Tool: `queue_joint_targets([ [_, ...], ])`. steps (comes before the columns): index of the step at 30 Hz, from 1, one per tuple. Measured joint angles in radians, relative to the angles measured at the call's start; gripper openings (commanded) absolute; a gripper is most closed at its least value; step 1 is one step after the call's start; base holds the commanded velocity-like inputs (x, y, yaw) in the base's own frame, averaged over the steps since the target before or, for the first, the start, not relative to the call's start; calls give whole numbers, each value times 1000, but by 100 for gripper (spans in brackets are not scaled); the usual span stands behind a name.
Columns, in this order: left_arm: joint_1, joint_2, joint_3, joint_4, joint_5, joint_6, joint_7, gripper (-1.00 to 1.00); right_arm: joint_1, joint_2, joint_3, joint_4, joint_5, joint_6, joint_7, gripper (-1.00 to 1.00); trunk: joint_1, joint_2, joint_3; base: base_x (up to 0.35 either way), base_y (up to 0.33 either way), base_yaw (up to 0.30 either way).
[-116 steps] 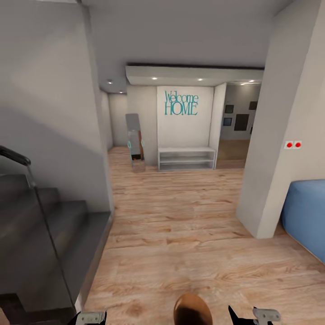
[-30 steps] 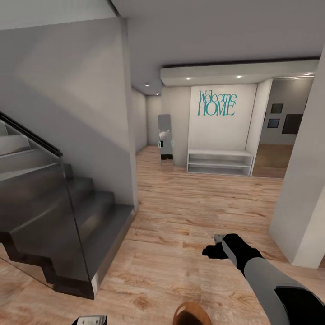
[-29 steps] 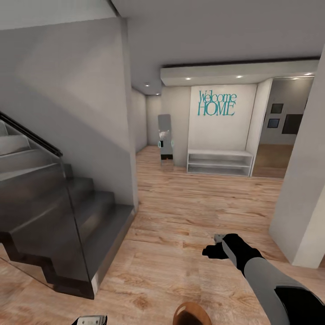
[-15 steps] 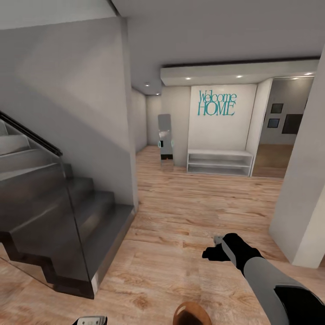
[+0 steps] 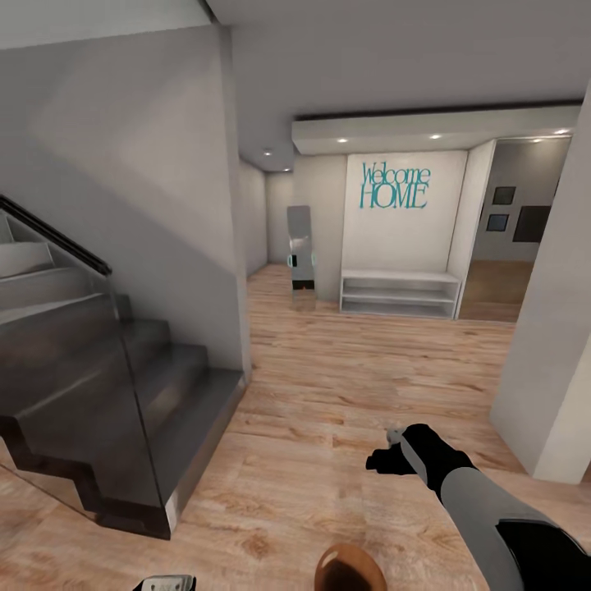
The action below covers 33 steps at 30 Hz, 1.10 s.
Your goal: Put the three can of soda from the living room inside the tash can in the kitchen.
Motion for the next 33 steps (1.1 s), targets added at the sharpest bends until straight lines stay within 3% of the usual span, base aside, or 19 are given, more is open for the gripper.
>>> queue_joint_targets([
  [33,0,0,-1,2,-1,0,2,100,0,1,2,0,1,-1,0,100,127,-231,-103,0,0,0],
])
